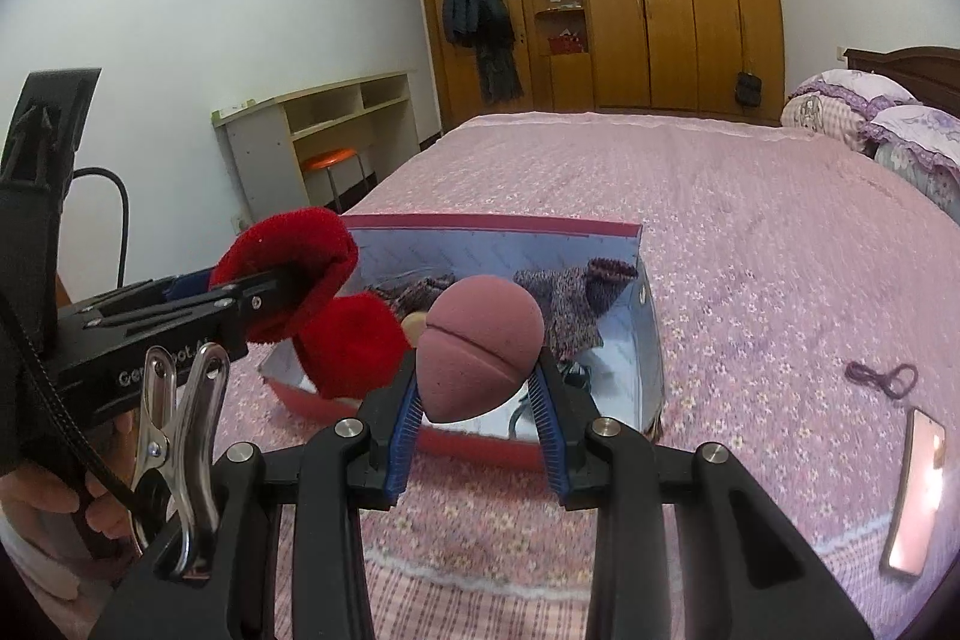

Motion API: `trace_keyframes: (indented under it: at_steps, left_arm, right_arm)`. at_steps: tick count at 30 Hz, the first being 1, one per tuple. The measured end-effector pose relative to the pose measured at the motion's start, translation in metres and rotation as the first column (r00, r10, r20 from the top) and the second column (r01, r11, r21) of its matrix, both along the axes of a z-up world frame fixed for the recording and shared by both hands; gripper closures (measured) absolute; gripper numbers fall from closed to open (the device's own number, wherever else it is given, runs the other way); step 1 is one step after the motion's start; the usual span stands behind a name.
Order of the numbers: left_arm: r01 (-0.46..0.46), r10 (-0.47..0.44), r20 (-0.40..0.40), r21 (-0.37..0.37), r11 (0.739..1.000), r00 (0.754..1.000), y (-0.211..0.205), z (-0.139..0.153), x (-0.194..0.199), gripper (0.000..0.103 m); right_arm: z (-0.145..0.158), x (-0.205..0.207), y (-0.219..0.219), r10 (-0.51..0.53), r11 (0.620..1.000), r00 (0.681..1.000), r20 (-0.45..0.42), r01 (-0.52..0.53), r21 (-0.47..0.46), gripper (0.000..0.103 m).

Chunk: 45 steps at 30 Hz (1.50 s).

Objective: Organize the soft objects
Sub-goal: 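Carry the red item in the left tool while the right tool carries the sponge over the box, then lower both items into the box and open the left tool while the right tool opens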

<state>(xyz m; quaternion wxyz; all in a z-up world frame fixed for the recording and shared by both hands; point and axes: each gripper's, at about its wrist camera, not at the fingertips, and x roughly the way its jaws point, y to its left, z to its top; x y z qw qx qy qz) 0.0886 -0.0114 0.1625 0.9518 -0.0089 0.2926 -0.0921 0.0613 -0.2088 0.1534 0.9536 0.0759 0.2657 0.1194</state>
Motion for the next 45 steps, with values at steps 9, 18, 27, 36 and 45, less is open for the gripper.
trace_keyframes:
  at_steps: [9, 18, 27, 36, 45]
  left_arm:
    - [0.002, -0.002, -0.049, 0.006, 1.000, 0.999, -0.016, -0.023, 0.053, 0.055]
    - [-0.037, 0.039, -0.089, 0.024, 0.999, 0.995, -0.016, -0.057, 0.088, 0.055]
    - [-0.059, 0.065, -0.083, 0.075, 0.995, 0.994, -0.021, -0.073, 0.109, 0.053]
    - [-0.043, 0.050, -0.112, 0.058, 0.997, 0.992, -0.022, -0.075, 0.114, 0.033]
    - [-0.031, 0.036, -0.130, 0.046, 0.998, 0.991, -0.018, -0.068, 0.106, 0.029]
  right_arm:
    - [-0.019, 0.040, -0.005, -0.015, 1.000, 0.999, -0.040, 0.015, -0.005, 0.068]
    - [-0.050, 0.069, -0.007, -0.029, 1.000, 0.995, -0.097, 0.030, 0.007, 0.068]
    - [-0.070, 0.082, -0.001, -0.029, 1.000, 0.992, -0.123, 0.028, -0.006, 0.068]
    - [-0.071, 0.083, 0.000, -0.019, 1.000, 0.993, -0.117, 0.019, -0.004, 0.066]
    - [-0.065, 0.079, -0.002, -0.012, 1.000, 0.994, -0.112, 0.013, 0.011, 0.058]
